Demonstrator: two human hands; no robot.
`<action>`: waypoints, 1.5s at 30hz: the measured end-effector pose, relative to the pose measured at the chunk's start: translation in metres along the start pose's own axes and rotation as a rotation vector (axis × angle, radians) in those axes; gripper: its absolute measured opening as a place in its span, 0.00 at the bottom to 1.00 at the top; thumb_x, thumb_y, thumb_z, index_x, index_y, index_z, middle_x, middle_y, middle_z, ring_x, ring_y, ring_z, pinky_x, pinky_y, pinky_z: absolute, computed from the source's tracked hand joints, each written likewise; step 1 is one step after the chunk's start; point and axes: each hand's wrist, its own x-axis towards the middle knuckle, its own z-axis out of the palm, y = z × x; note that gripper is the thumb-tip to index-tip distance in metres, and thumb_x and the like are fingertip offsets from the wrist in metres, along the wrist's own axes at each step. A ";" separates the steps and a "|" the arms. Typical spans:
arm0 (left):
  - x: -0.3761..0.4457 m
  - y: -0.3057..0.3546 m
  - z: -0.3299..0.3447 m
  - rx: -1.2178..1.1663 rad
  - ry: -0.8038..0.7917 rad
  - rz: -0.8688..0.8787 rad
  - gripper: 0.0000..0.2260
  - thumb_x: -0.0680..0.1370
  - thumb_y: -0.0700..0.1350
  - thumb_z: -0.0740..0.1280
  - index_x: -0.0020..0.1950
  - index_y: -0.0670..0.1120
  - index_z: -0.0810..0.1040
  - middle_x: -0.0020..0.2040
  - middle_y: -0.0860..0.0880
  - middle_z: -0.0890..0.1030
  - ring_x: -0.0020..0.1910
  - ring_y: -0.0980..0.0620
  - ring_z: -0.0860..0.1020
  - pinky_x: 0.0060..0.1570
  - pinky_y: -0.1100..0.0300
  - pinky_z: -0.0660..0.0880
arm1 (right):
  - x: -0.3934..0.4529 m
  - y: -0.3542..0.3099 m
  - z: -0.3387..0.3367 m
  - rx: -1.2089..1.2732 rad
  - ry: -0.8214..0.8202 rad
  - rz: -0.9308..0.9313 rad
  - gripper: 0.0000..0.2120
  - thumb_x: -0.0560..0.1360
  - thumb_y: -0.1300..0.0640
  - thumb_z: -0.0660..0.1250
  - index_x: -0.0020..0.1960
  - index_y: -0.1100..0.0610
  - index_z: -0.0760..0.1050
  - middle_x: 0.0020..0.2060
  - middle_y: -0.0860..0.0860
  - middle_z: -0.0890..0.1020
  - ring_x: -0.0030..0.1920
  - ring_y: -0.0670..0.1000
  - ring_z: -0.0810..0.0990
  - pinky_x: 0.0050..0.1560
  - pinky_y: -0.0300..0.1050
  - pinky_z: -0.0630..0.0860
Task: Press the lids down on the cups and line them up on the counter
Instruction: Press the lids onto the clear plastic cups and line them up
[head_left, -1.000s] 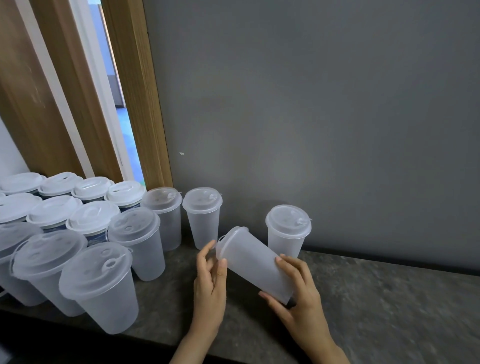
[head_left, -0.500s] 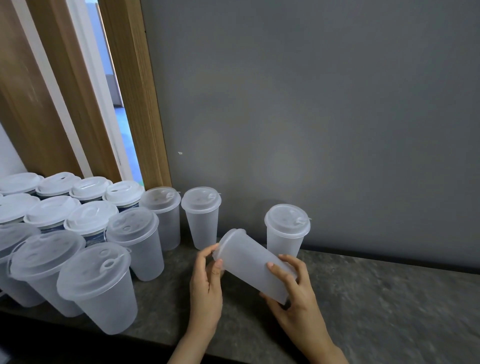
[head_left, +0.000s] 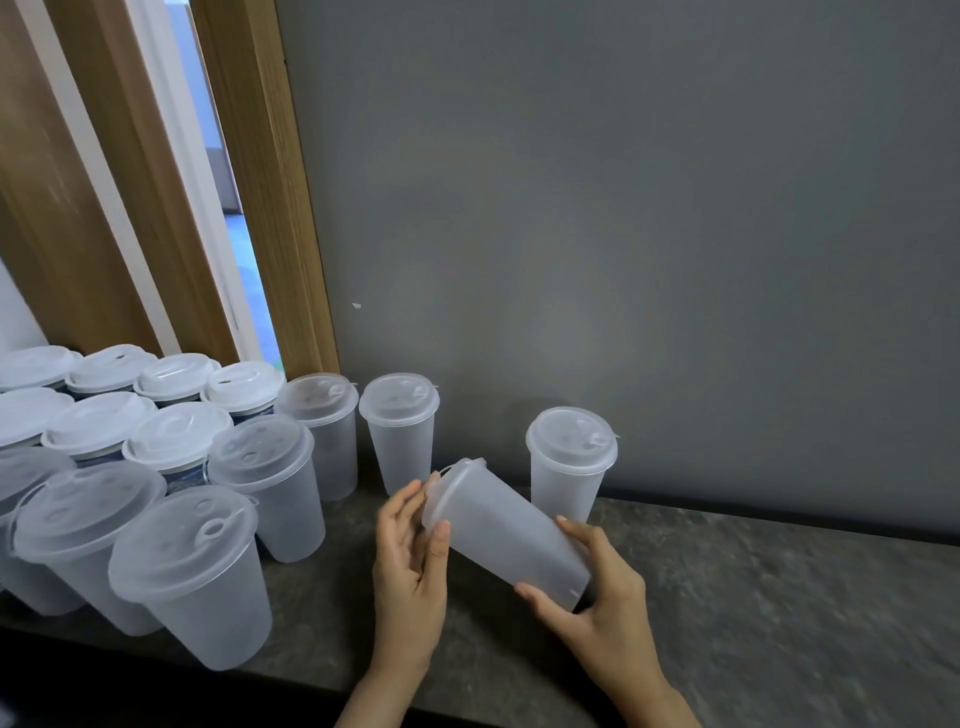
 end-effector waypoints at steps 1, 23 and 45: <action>-0.001 -0.001 0.001 0.006 -0.010 0.006 0.17 0.79 0.49 0.64 0.64 0.66 0.69 0.65 0.62 0.76 0.66 0.59 0.75 0.57 0.70 0.73 | 0.000 0.000 -0.001 0.039 0.001 0.041 0.28 0.63 0.37 0.76 0.59 0.36 0.71 0.57 0.36 0.79 0.59 0.37 0.77 0.53 0.26 0.73; -0.004 -0.003 0.003 0.137 0.006 0.033 0.12 0.78 0.50 0.63 0.61 0.59 0.71 0.60 0.55 0.80 0.61 0.57 0.78 0.54 0.68 0.75 | 0.002 -0.002 -0.005 0.109 -0.034 0.104 0.23 0.64 0.40 0.75 0.55 0.36 0.72 0.54 0.37 0.80 0.55 0.41 0.80 0.47 0.31 0.77; -0.005 -0.002 0.003 0.132 -0.027 0.034 0.20 0.80 0.40 0.63 0.61 0.66 0.70 0.61 0.61 0.78 0.63 0.57 0.76 0.57 0.67 0.73 | 0.007 -0.002 -0.007 0.359 -0.135 0.295 0.24 0.68 0.36 0.68 0.52 0.55 0.77 0.47 0.46 0.82 0.46 0.45 0.81 0.42 0.38 0.76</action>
